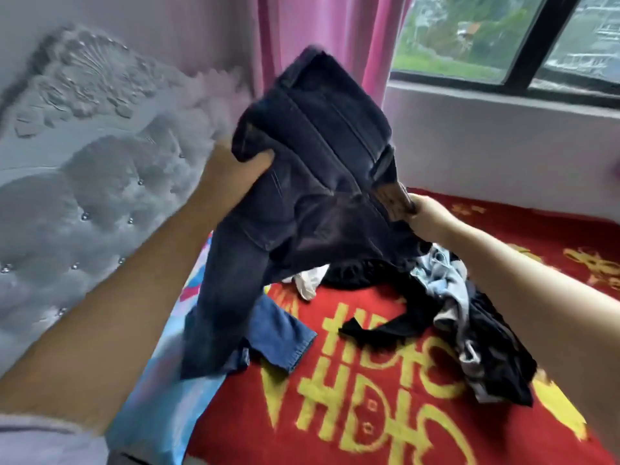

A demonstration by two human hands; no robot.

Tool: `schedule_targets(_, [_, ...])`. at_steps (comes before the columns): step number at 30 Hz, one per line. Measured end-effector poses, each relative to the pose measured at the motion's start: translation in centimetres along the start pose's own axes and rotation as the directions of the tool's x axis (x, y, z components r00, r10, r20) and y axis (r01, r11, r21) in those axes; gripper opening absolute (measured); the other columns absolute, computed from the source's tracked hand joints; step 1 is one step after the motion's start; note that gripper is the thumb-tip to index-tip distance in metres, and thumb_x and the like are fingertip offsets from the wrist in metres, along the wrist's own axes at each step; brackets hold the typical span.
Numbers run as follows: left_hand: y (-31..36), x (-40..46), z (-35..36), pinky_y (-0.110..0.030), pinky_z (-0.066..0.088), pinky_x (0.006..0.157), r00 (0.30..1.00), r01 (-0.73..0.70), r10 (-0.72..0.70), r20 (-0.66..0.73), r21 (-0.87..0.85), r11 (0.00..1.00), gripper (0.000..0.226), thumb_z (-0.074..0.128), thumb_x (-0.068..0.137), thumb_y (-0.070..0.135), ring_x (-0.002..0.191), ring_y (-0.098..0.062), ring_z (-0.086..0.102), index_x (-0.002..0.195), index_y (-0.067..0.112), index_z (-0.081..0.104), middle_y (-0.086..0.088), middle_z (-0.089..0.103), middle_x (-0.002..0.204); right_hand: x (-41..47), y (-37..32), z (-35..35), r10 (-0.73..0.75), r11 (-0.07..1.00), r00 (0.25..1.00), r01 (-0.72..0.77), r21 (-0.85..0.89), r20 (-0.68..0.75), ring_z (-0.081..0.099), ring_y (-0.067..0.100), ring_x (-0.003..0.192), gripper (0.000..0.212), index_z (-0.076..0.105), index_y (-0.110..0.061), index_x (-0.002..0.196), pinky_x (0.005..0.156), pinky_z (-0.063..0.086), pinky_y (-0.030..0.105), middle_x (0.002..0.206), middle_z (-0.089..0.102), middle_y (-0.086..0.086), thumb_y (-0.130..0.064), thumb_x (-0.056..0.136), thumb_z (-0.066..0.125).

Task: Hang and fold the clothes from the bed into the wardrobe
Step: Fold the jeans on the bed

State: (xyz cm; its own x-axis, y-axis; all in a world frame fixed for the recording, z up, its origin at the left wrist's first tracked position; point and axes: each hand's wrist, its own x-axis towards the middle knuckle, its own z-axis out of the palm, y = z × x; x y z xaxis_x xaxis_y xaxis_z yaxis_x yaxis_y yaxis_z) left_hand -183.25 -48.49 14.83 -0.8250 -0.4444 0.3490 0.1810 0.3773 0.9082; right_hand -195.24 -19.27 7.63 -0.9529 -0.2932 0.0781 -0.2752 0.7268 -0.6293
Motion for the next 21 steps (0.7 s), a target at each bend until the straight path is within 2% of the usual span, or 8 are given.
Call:
schedule_targets(2, [-3.6, -3.7, 3.9, -0.009, 0.045, 0.073, 0.941, 0.128, -0.139, 0.307, 0.055, 0.990, 0.021, 0.071, 0.084, 0.013, 0.076, 0.009, 0.059, 0.104, 0.019, 0.066, 0.015, 0.065, 0.090, -2.8, 5.6, 0.0, 0.069, 0.976, 0.992, -0.046, -0.211, 0.101, 0.053, 0.017, 0.079, 0.024, 0.062, -0.016, 0.090, 0.066, 0.034, 0.024, 0.079, 0.060, 0.000, 0.003, 0.084, 0.048])
schedule_targets(5, [-8.0, -10.6, 10.0, -0.015, 0.046, 0.077, 0.722, 0.217, -0.293, 0.627, 0.197, 0.956, 0.019, 0.072, 0.083, 0.009, 0.086, -0.005, 0.057, 0.091, 0.024, 0.062, 0.009, 0.065, 0.088, -7.4, 13.0, 0.9, 0.148, 0.971, 0.964, -0.100, -0.217, 0.223, 0.057, 0.020, 0.080, 0.034, 0.063, -0.017, 0.084, 0.068, 0.037, 0.021, 0.079, 0.063, 0.001, 0.011, 0.083, 0.044])
schedule_targets(9, [-11.8, -21.8, 18.6, -0.024, 0.034, 0.065, 0.316, -0.216, -0.187, 0.930, 0.263, 0.940, 0.021, 0.060, 0.084, 0.026, 0.081, -0.022, 0.062, 0.100, 0.039, 0.058, -0.006, 0.069, 0.087, -12.8, 22.9, 2.2, 0.175, 0.883, 0.903, 0.032, -0.468, 0.392, 0.055, 0.018, 0.116, 0.056, 0.063, -0.032, 0.123, 0.097, 0.041, 0.035, 0.120, 0.064, -0.005, 0.003, 0.081, 0.050])
schedule_targets(11, [-13.5, -28.2, 22.8, -0.028, 0.034, 0.064, 0.142, -0.484, -0.154, 0.978, 0.204, 0.851, 0.059, 0.052, 0.087, 0.029, 0.085, -0.033, 0.059, 0.139, 0.049, 0.031, -0.014, 0.068, 0.095, -15.3, 27.7, 2.5, 0.202, 0.796, 0.856, 0.139, -0.589, 0.476, 0.043, 0.015, 0.127, 0.055, 0.060, -0.041, 0.123, 0.108, 0.026, 0.054, 0.128, 0.056, -0.015, -0.007, 0.081, 0.056])
schedule_targets(14, [-14.4, -37.4, 29.7, -0.036, 0.041, 0.064, -0.050, -0.593, -0.137, 0.989, 0.081, 0.801, 0.077, 0.047, 0.088, 0.018, 0.083, -0.039, 0.059, 0.150, 0.042, 0.007, -0.020, 0.063, 0.094, -19.7, 35.6, 2.8, 0.255, 0.795, 0.803, 0.142, -0.590, 0.538, 0.037, 0.012, 0.130, 0.043, 0.064, -0.047, 0.110, 0.111, 0.010, 0.063, 0.126, 0.055, -0.019, -0.013, 0.084, 0.056])
schedule_targets(16, [-14.4, -42.9, 34.2, -0.034, 0.036, 0.057, -0.108, -0.579, -0.114, 0.988, 0.031, 0.815, 0.077, 0.046, 0.089, 0.014, 0.080, -0.037, 0.058, 0.151, 0.038, 0.008, -0.018, 0.062, 0.094, -22.9, 40.4, 2.1, 0.316, 0.845, 0.763, 0.043, -0.533, 0.563, 0.039, 0.014, 0.130, 0.040, 0.066, -0.052, 0.095, 0.115, 0.013, 0.058, 0.124, 0.059, -0.012, -0.015, 0.088, 0.054])
schedule_targets(19, [-14.2, -50.1, 40.1, -0.034, 0.034, 0.055, -0.188, -0.560, -0.072, 0.979, -0.046, 0.827, 0.072, 0.045, 0.092, 0.014, 0.079, -0.035, 0.058, 0.153, 0.032, 0.010, -0.015, 0.059, 0.097, -27.3, 46.5, 0.1, 0.303, 0.718, 0.741, 0.236, -0.655, 0.599, 0.030, 0.007, 0.133, 0.035, 0.065, -0.045, 0.106, 0.115, 0.003, 0.059, 0.123, 0.053, -0.025, -0.017, 0.091, 0.052])
schedule_targets(21, [-14.0, -54.8, 43.6, -0.037, 0.037, 0.055, -0.215, -0.551, -0.052, 0.975, -0.077, 0.831, 0.072, 0.044, 0.094, 0.013, 0.078, -0.035, 0.058, 0.153, 0.030, 0.008, -0.016, 0.056, 0.101, -30.3, 50.5, -1.6, 0.339, 0.674, 0.757, 0.218, -0.706, 0.558, 0.027, 0.007, 0.137, 0.036, 0.066, -0.043, 0.107, 0.111, -0.009, 0.061, 0.123, 0.053, -0.024, -0.013, 0.090, 0.055])
